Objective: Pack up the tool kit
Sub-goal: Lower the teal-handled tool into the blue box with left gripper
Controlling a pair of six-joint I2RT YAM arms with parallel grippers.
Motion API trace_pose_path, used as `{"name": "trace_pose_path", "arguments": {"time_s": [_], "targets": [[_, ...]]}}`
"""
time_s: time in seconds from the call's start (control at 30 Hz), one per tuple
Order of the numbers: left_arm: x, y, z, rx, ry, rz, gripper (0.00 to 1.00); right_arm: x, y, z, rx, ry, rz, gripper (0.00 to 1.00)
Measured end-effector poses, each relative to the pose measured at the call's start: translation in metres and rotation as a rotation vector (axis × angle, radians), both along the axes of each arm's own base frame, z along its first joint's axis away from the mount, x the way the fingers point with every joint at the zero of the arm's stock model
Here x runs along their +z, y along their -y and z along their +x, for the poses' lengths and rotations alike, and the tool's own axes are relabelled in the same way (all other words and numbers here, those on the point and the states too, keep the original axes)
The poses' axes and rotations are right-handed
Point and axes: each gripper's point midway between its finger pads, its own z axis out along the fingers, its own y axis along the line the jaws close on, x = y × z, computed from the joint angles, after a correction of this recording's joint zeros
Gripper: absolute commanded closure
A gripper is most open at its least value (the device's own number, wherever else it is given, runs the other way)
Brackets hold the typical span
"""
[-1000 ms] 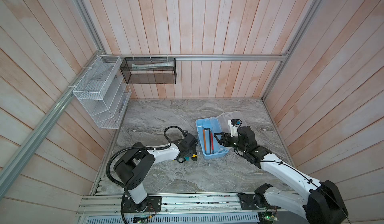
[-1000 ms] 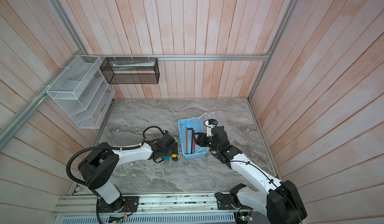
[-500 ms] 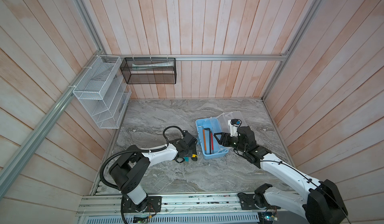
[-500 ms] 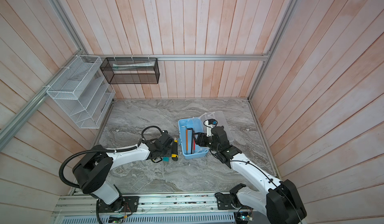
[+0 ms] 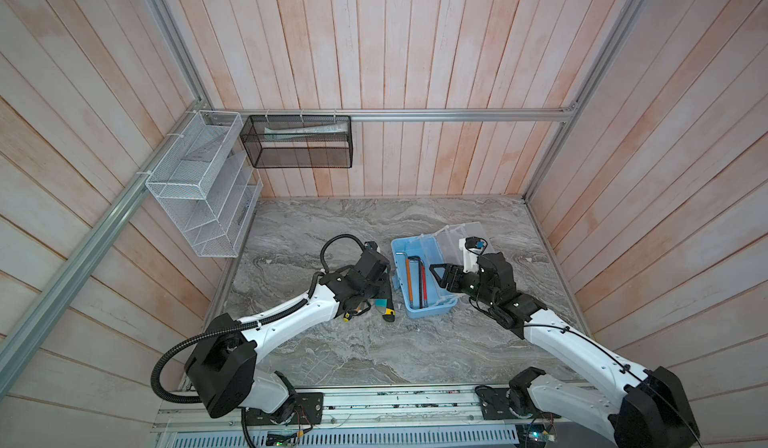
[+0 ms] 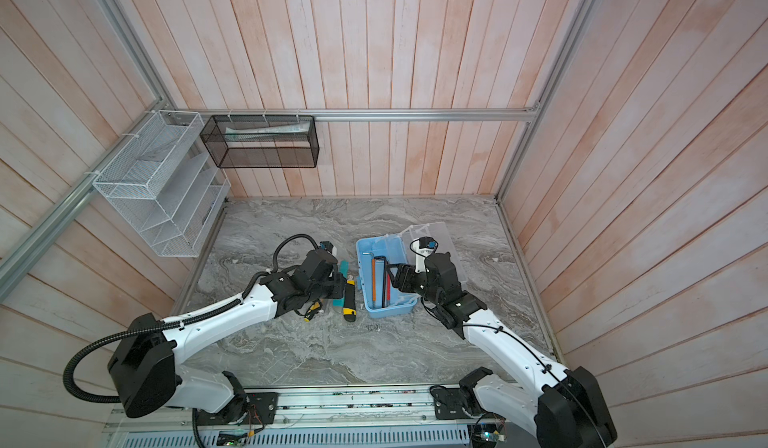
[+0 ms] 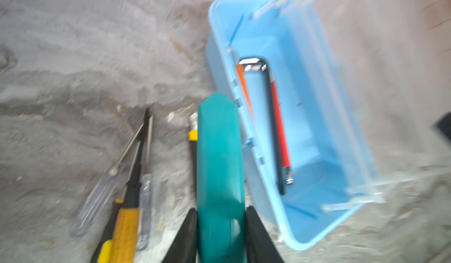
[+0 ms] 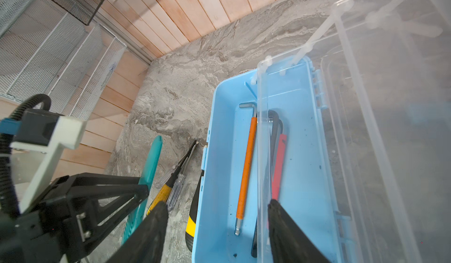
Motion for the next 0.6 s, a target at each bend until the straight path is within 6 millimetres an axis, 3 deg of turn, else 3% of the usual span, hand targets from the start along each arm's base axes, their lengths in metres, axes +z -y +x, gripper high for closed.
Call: {"name": "trace_pose_path", "arguments": {"time_s": [0.17, 0.3, 0.43, 0.6], "targets": [[0.045, 0.047, 0.021, -0.034, 0.065, -0.237, 0.7, 0.018, 0.011, 0.001, -0.041, 0.043, 0.015, 0.36], [0.061, 0.087, 0.042, -0.069, 0.066, -0.383, 0.7, 0.035, 0.027, 0.0, -0.093, 0.084, 0.032, 0.36], [0.058, 0.121, 0.059, -0.086, 0.034, -0.488, 0.7, 0.058, 0.045, -0.003, -0.148, 0.138, 0.057, 0.36], [0.032, 0.141, 0.063, -0.064, -0.043, -0.554, 0.7, 0.07, 0.058, -0.007, -0.183, 0.169, 0.071, 0.36]]}}
